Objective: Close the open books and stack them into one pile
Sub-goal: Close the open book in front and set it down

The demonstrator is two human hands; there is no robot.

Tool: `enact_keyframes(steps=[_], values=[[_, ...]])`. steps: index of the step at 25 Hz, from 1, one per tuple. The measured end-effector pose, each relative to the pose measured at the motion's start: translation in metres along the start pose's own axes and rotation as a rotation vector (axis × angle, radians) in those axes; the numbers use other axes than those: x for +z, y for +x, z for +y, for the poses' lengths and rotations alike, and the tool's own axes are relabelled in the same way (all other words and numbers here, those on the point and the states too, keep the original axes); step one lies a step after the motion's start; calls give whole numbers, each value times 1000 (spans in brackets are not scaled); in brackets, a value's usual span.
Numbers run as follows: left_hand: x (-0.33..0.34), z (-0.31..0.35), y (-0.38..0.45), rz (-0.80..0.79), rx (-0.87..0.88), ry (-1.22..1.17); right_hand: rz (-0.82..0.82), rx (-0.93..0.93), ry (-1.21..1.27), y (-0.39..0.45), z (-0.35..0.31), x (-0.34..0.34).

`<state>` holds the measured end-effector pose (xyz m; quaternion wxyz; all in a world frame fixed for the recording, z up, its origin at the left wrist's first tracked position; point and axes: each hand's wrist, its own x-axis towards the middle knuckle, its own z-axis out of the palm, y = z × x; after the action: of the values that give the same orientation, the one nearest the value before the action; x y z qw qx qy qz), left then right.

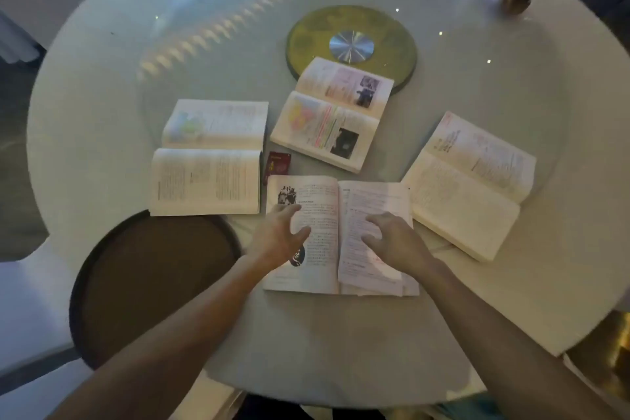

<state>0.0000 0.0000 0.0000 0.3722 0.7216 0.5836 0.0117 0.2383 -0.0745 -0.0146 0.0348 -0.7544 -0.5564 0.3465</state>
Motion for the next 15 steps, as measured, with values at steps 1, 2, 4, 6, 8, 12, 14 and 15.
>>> enact_keyframes(steps=[1,2,4,6,8,12,14,15], values=[[7,-7,3,58,-65,-74,76,68,47,2,6,6],[11,-11,4,90,-170,-154,159,175,112,2,11,9],[24,-27,5,127,-318,-274,268,387,231,-3,27,22],[36,-42,7,156,-439,-353,287,545,323,-7,42,33],[47,-52,6,142,-522,-392,269,613,424,-10,54,42],[47,-50,-5,121,-583,-481,279,639,674,-17,64,53],[40,-50,-2,83,-569,-511,274,583,726,-21,69,50],[38,-55,0,75,-527,-526,259,537,729,-22,70,47]])
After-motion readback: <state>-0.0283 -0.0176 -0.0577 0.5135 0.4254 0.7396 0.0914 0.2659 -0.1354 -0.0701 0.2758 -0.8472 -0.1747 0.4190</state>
